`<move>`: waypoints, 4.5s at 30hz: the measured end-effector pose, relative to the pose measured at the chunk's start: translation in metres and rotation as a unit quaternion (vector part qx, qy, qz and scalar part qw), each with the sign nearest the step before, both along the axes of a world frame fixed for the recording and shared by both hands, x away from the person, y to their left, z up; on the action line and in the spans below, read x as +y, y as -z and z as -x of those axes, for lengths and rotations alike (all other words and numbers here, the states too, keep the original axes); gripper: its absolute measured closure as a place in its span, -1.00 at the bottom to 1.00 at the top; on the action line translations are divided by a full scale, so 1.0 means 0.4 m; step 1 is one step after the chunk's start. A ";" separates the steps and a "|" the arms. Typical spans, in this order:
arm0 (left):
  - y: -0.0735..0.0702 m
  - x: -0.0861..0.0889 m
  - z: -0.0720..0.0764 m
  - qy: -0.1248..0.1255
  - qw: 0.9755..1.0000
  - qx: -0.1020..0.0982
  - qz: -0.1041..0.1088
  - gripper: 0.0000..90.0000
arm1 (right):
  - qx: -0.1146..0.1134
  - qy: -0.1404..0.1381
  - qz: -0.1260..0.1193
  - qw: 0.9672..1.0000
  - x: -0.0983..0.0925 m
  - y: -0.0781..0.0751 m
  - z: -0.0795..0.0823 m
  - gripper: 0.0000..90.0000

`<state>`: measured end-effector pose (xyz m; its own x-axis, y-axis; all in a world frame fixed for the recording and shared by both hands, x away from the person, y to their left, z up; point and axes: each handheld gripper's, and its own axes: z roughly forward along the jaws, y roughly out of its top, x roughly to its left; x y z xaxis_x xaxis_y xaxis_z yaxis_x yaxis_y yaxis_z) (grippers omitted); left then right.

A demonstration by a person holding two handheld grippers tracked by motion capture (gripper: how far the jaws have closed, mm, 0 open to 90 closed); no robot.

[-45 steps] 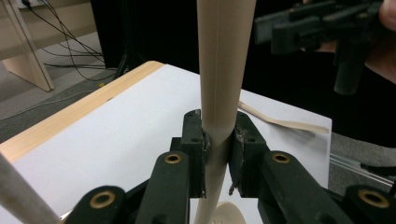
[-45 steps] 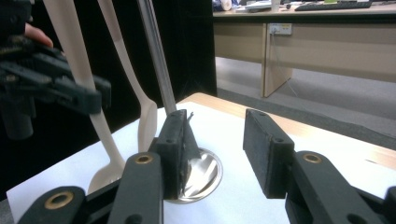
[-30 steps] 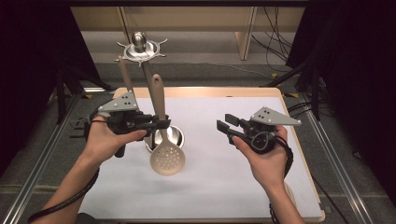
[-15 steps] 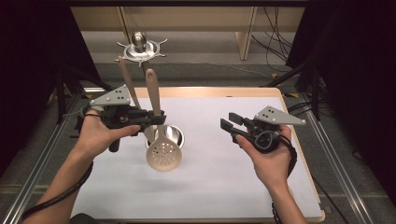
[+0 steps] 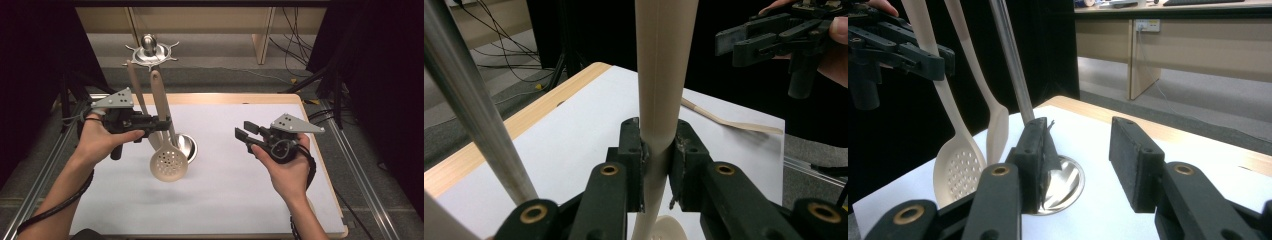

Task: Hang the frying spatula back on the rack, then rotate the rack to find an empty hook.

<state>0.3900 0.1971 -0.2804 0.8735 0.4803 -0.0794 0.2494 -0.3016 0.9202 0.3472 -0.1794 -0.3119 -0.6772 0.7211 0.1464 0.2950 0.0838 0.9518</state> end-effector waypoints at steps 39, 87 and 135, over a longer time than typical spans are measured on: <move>0.007 0.034 -0.049 -0.017 1.000 0.022 0.002 0.71 | 0.002 -0.005 0.003 1.000 0.010 0.005 0.000 0.33; 0.043 0.035 -0.046 -0.068 0.997 0.012 0.031 0.45 | 0.015 -0.011 0.002 1.000 0.021 0.017 -0.003 0.31; -0.106 0.069 0.038 -0.175 0.971 -0.123 0.106 0.99 | 0.019 0.007 -0.002 1.000 -0.007 0.008 -0.012 0.30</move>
<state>0.3746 0.2248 -0.2380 0.6642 0.7473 -0.0193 0.0674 -0.0342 0.9971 0.3519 -0.1823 -0.3150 -0.6607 0.7300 0.1748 0.3323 0.0757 0.9401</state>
